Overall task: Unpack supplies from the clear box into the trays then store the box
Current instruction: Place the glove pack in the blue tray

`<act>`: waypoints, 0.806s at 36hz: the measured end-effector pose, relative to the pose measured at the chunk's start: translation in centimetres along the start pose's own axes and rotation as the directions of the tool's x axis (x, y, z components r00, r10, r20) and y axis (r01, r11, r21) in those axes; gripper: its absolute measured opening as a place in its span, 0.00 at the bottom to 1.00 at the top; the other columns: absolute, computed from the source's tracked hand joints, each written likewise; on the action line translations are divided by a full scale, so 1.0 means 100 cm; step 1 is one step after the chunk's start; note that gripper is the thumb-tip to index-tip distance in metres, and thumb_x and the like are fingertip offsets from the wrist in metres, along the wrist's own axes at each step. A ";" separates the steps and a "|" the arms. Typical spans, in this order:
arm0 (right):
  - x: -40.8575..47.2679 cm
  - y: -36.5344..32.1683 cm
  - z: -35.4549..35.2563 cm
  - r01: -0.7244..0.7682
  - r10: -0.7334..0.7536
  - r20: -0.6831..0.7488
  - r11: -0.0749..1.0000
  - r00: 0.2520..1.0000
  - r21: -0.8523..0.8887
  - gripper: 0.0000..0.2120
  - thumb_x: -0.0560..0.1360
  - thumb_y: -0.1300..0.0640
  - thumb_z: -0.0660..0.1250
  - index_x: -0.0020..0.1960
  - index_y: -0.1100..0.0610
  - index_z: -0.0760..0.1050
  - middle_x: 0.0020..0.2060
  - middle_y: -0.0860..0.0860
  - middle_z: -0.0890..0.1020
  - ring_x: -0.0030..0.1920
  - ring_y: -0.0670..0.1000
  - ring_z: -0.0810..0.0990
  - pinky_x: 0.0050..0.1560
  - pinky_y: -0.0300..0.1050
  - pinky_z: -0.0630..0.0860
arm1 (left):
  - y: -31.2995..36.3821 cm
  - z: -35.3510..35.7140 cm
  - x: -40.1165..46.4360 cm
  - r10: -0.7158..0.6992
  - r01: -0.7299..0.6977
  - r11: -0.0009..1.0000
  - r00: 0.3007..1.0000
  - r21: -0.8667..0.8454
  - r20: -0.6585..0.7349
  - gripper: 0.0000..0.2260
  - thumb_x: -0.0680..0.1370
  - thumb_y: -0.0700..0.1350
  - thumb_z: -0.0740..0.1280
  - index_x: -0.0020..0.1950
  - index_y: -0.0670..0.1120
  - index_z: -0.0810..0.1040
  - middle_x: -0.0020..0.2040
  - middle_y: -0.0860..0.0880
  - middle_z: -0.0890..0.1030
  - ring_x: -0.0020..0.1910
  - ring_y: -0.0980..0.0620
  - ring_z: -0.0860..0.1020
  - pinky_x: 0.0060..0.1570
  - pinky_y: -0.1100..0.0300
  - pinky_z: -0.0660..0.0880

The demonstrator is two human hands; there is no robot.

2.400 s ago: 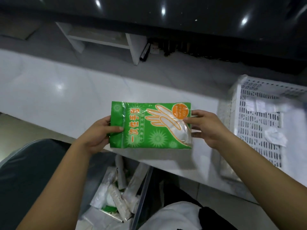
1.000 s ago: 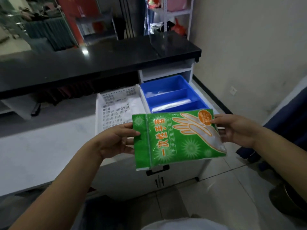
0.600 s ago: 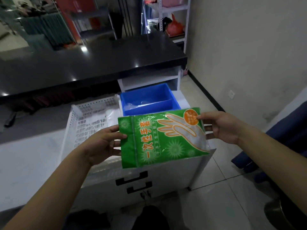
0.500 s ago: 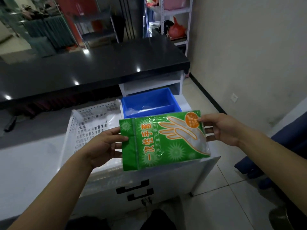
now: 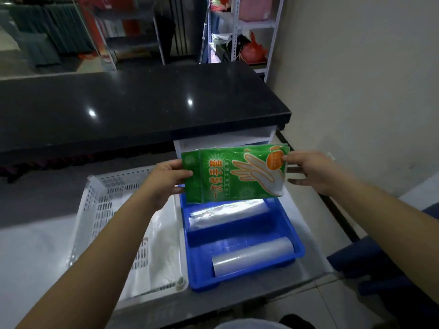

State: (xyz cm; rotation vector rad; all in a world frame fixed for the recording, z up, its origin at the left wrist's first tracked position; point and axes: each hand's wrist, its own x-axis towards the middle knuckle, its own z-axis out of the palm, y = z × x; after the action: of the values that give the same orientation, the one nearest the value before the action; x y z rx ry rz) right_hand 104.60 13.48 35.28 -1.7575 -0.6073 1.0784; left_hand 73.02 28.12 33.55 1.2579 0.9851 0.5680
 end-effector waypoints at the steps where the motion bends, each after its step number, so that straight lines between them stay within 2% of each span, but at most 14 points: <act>1: 0.008 -0.003 0.003 -0.004 0.004 -0.014 1.000 1.000 0.000 0.08 0.76 0.54 0.71 0.53 0.54 0.83 0.47 0.52 0.87 0.54 0.54 0.82 0.49 0.53 0.77 | 0.002 0.000 0.008 0.009 -0.009 1.000 1.000 -0.004 -0.027 0.13 0.78 0.32 0.65 0.56 0.46 0.82 0.50 0.45 0.86 0.49 0.47 0.85 0.43 0.53 0.83; 3: 0.023 -0.011 0.007 -0.006 0.006 -0.031 1.000 1.000 0.009 0.08 0.76 0.55 0.71 0.54 0.54 0.83 0.48 0.51 0.86 0.54 0.53 0.82 0.46 0.51 0.78 | 0.007 0.000 0.022 0.033 -0.033 0.999 0.997 -0.001 -0.068 0.13 0.78 0.32 0.65 0.54 0.46 0.82 0.46 0.48 0.87 0.44 0.50 0.85 0.36 0.60 0.81; 5: 0.039 -0.018 0.012 -0.001 0.002 -0.033 0.999 0.999 0.032 0.08 0.75 0.56 0.72 0.53 0.55 0.82 0.47 0.51 0.86 0.53 0.53 0.82 0.42 0.49 0.79 | 0.011 -0.002 0.033 0.054 -0.053 0.999 0.994 0.006 -0.099 0.12 0.78 0.31 0.65 0.53 0.46 0.82 0.45 0.49 0.86 0.41 0.52 0.85 0.33 0.62 0.80; 8: 0.061 -0.023 0.021 0.027 -0.026 -0.018 0.998 1.000 0.064 0.07 0.75 0.58 0.72 0.53 0.56 0.82 0.44 0.52 0.87 0.51 0.54 0.84 0.39 0.47 0.81 | 0.012 -0.008 0.049 0.068 -0.068 0.998 0.988 0.009 -0.136 0.12 0.78 0.31 0.65 0.52 0.45 0.83 0.46 0.46 0.86 0.42 0.49 0.84 0.38 0.57 0.81; 11: 0.082 -0.022 0.030 0.065 -0.067 0.015 0.995 0.998 0.073 0.08 0.77 0.60 0.70 0.55 0.59 0.81 0.50 0.58 0.86 0.52 0.56 0.84 0.46 0.50 0.82 | 0.005 -0.012 0.063 0.058 -0.060 0.998 0.980 -0.002 -0.189 0.11 0.77 0.30 0.65 0.50 0.43 0.82 0.45 0.43 0.84 0.43 0.46 0.83 0.44 0.52 0.82; 14: 0.097 -0.015 0.037 0.099 -0.100 0.001 0.991 0.995 0.087 0.10 0.77 0.62 0.70 0.58 0.63 0.80 0.53 0.62 0.84 0.53 0.59 0.84 0.53 0.52 0.82 | -0.005 -0.015 0.075 0.056 -0.055 0.998 0.969 0.012 -0.240 0.09 0.77 0.30 0.66 0.52 0.40 0.82 0.44 0.44 0.84 0.43 0.46 0.83 0.39 0.58 0.83; 18: 0.109 -0.008 0.044 0.145 -0.149 0.041 0.985 0.988 0.096 0.09 0.76 0.64 0.70 0.55 0.64 0.81 0.50 0.60 0.85 0.53 0.59 0.84 0.58 0.53 0.80 | -0.023 -0.018 0.085 0.041 -0.024 0.998 0.950 0.058 -0.310 0.09 0.77 0.32 0.68 0.47 0.45 0.83 0.45 0.46 0.85 0.46 0.47 0.84 0.47 0.55 0.82; 21: 0.115 -0.002 0.046 0.145 -0.155 0.106 0.985 0.982 0.095 0.05 0.76 0.63 0.70 0.51 0.61 0.83 0.48 0.57 0.87 0.52 0.56 0.85 0.53 0.50 0.81 | -0.033 -0.022 0.086 0.032 0.004 0.994 0.943 0.107 -0.332 0.10 0.78 0.34 0.68 0.45 0.48 0.83 0.46 0.46 0.86 0.46 0.48 0.84 0.42 0.56 0.83; 25: 0.125 0.005 0.048 0.125 -0.126 0.156 0.992 0.980 0.012 0.05 0.77 0.63 0.70 0.49 0.57 0.83 0.47 0.53 0.87 0.48 0.51 0.86 0.42 0.40 0.82 | -0.040 -0.028 0.086 0.043 0.018 0.985 0.938 0.174 -0.343 0.10 0.78 0.34 0.67 0.45 0.48 0.84 0.41 0.49 0.87 0.44 0.48 0.86 0.40 0.55 0.83; 29: 0.128 0.013 0.050 0.141 -0.115 0.158 0.977 0.981 -0.161 0.04 0.78 0.61 0.69 0.48 0.53 0.82 0.44 0.49 0.85 0.43 0.46 0.85 0.35 0.34 0.79 | -0.040 -0.027 0.080 0.046 0.075 0.931 0.947 0.357 -0.318 0.08 0.78 0.40 0.69 0.45 0.53 0.83 0.40 0.55 0.86 0.40 0.55 0.85 0.32 0.63 0.77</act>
State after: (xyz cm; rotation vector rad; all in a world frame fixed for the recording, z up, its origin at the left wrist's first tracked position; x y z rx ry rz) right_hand 106.41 25.25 28.20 -1.7672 -0.9173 1.0999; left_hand 74.10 35.02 27.38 1.5146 1.4235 0.6079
